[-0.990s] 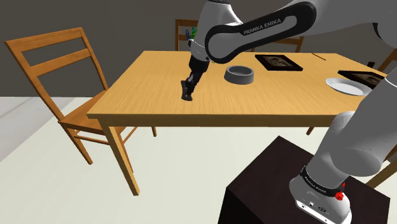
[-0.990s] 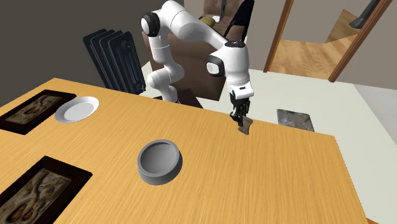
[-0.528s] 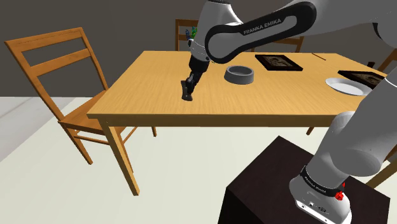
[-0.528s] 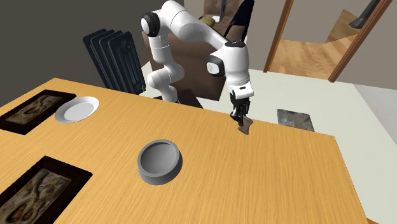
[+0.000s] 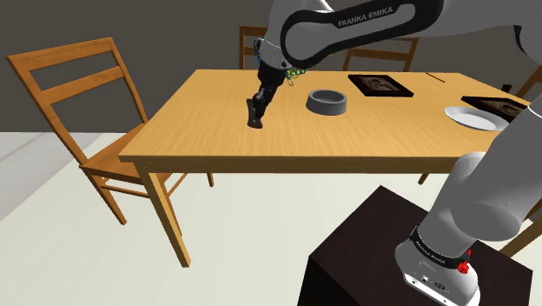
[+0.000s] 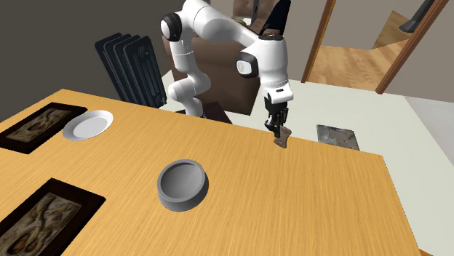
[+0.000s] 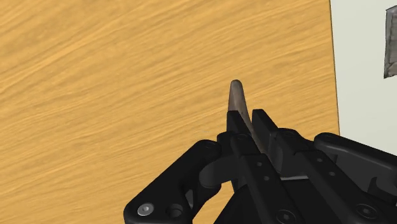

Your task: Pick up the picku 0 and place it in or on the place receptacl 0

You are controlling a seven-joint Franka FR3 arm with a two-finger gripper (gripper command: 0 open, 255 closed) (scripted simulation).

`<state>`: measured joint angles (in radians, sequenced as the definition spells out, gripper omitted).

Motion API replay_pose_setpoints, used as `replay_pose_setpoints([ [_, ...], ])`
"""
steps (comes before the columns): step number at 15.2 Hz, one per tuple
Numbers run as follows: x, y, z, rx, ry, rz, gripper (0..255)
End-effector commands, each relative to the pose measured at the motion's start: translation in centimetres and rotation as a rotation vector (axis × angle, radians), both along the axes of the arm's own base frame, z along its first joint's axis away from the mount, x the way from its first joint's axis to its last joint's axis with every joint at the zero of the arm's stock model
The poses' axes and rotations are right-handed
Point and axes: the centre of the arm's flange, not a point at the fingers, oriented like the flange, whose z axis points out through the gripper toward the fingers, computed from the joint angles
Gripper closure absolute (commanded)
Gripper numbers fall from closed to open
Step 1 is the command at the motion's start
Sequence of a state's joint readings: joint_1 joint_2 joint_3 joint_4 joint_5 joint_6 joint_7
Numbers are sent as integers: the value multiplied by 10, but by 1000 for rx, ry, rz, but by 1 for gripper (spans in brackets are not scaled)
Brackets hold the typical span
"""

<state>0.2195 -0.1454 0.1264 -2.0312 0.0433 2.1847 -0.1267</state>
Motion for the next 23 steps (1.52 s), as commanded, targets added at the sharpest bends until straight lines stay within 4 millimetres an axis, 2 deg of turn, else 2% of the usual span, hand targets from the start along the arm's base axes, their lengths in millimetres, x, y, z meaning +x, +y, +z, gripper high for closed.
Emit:
replay_pose_setpoints([
  [1,0,0,10,0,0,0,255],
  [15,0,0,82,0,0,0,255],
  [23,-1,-105,85,0,0,0,255],
])
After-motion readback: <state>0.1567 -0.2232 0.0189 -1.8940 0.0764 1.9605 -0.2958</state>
